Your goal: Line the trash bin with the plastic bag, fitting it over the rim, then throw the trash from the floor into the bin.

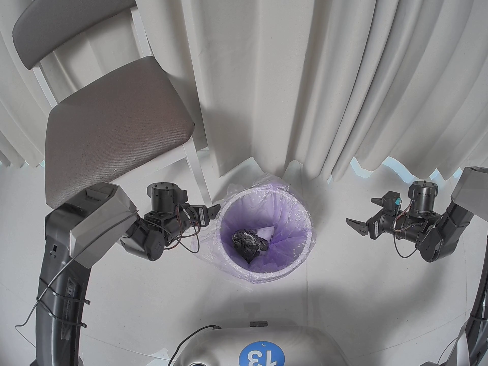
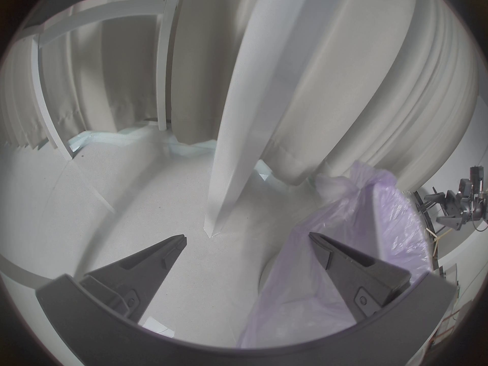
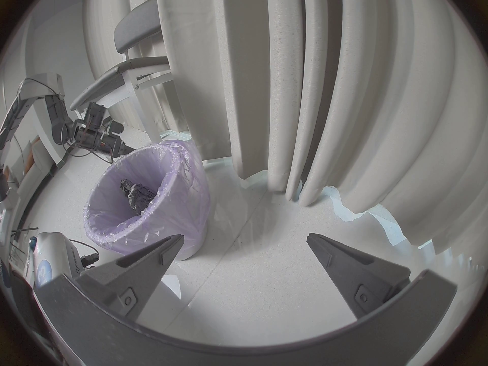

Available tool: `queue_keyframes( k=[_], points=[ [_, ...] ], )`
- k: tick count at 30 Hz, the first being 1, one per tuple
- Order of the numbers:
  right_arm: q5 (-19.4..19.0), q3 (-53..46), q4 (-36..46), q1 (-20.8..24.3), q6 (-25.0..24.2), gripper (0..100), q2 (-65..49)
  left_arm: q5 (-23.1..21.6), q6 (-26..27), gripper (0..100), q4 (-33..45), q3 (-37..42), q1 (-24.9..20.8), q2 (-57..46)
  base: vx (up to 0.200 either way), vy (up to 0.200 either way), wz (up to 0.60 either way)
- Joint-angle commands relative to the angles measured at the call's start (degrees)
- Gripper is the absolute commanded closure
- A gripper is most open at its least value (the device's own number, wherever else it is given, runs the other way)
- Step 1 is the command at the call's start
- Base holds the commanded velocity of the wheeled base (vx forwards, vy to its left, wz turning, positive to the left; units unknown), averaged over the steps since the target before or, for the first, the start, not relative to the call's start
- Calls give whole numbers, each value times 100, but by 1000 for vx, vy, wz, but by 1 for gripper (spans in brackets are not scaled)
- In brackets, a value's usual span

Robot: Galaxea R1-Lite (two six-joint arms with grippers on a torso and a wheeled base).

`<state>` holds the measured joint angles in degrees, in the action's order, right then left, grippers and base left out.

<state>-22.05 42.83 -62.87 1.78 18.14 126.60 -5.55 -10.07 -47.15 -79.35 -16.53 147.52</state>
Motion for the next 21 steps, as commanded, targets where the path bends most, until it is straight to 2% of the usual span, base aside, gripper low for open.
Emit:
queue_keyframes(
  k=[1, 7, 11, 14, 21],
  points=[
    [-10, 68, -112, -55, -3, 0, 269, 10, -13, 0, 154, -591, -105, 805, 0, 0, 0],
    [-10, 191, -121, -46, -39, 0, 383, 203, 49, 0, 215, -1144, -193, 1271, 0, 0, 0],
    [-10, 121, -156, -46, -39, 0, 357, 502, 49, 0, 119, -1056, 53, 1033, 0, 0, 0],
    [-10, 50, -235, -55, -39, 0, 330, 590, 40, 0, 57, -678, 220, 647, 0, 0, 0],
    [-10, -266, -578, -2, -144, 0, 234, 590, 49, 0, -936, 1141, 423, -707, 0, 0, 0]
  ],
)
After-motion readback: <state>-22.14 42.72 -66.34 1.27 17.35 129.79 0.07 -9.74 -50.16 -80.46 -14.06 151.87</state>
